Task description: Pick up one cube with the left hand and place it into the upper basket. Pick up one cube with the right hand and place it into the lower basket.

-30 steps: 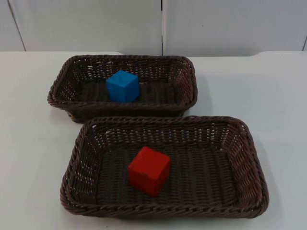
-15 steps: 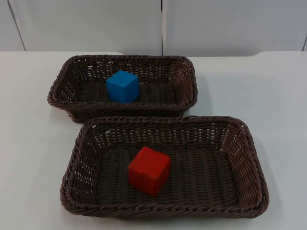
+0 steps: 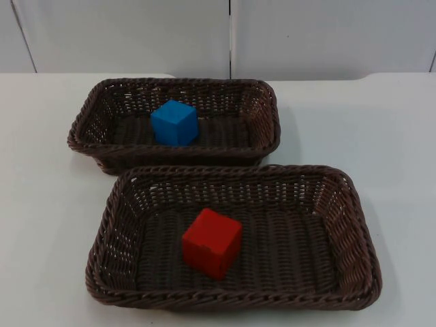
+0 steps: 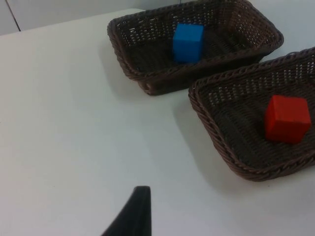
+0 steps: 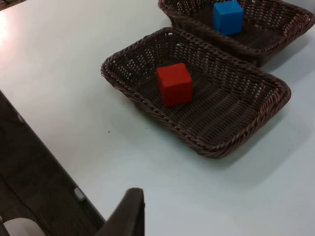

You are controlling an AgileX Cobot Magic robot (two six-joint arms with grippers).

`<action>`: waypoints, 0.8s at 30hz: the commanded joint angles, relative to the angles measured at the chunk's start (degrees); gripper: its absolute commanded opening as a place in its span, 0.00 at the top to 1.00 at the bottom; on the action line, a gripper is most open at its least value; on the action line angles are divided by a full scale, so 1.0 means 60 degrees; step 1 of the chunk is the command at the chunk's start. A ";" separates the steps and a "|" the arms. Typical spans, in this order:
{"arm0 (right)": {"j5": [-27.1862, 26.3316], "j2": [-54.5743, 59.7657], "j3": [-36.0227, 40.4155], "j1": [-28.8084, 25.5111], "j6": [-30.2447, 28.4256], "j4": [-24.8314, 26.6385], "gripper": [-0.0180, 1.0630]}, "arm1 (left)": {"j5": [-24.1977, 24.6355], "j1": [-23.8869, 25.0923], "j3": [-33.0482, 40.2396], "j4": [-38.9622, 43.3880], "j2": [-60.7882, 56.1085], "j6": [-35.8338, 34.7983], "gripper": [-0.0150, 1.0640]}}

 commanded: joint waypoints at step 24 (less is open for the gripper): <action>-0.0157 -0.0032 0.0068 -0.2006 0.0057 0.0053 0.01 | -0.0107 0.0037 0.0043 0.0178 -0.0040 -0.0055 0.01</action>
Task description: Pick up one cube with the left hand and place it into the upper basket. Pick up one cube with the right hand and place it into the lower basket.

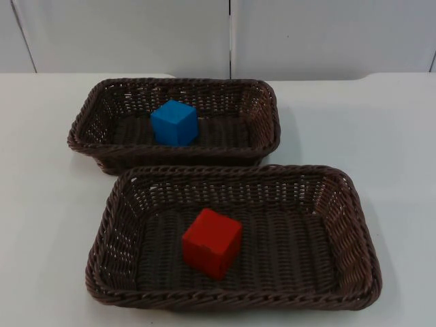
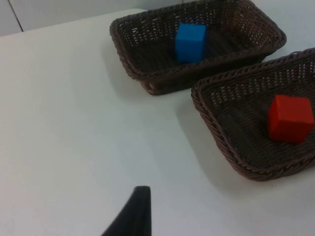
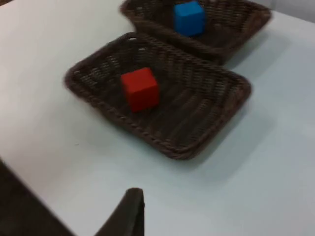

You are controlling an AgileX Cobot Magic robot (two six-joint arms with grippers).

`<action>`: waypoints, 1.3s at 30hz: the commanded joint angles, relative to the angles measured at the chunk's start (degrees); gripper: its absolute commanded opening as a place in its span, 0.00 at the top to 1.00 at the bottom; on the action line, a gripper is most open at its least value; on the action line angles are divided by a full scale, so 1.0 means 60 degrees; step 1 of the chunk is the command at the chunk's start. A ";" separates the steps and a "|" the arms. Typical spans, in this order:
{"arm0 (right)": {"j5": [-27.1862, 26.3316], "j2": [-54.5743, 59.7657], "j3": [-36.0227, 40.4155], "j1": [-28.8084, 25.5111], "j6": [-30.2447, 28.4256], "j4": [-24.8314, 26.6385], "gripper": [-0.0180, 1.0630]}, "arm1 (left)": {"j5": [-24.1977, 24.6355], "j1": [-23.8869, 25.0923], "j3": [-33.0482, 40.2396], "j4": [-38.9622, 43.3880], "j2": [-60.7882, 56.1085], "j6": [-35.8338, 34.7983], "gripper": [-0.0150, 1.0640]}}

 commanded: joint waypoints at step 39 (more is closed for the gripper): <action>-0.0101 -0.0032 0.0068 -0.5691 0.0021 0.0053 0.01 | -0.0107 0.1791 0.0043 0.0184 -0.0040 -0.0055 0.01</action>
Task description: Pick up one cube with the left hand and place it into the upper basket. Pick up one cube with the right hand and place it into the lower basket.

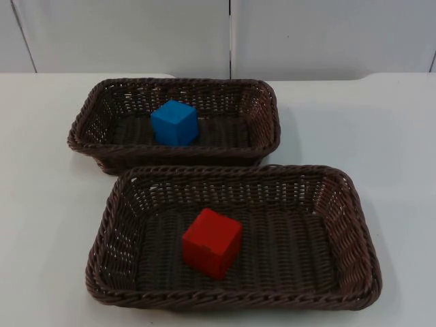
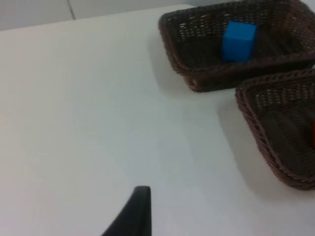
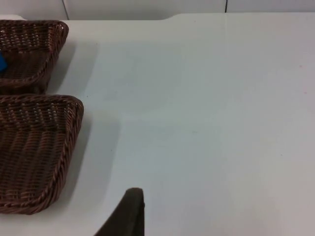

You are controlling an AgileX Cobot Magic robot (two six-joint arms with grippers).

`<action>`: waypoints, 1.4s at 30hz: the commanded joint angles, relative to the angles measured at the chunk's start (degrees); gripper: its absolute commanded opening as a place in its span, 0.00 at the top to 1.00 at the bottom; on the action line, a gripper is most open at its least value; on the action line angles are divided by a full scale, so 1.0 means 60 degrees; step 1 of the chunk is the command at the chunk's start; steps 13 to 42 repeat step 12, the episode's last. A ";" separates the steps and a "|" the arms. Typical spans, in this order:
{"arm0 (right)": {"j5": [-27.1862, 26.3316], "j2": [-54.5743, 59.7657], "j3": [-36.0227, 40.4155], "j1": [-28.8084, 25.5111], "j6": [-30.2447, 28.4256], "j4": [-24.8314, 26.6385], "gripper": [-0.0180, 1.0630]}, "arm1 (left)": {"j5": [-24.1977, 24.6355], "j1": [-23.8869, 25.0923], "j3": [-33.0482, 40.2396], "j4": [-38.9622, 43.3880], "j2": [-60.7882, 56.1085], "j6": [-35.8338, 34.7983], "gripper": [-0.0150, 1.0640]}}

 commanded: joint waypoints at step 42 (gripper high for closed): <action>-0.0079 -0.0032 0.0068 -0.0052 0.0021 0.0053 0.01 | -0.0107 0.1474 0.0043 0.0044 -0.0040 -0.0040 0.01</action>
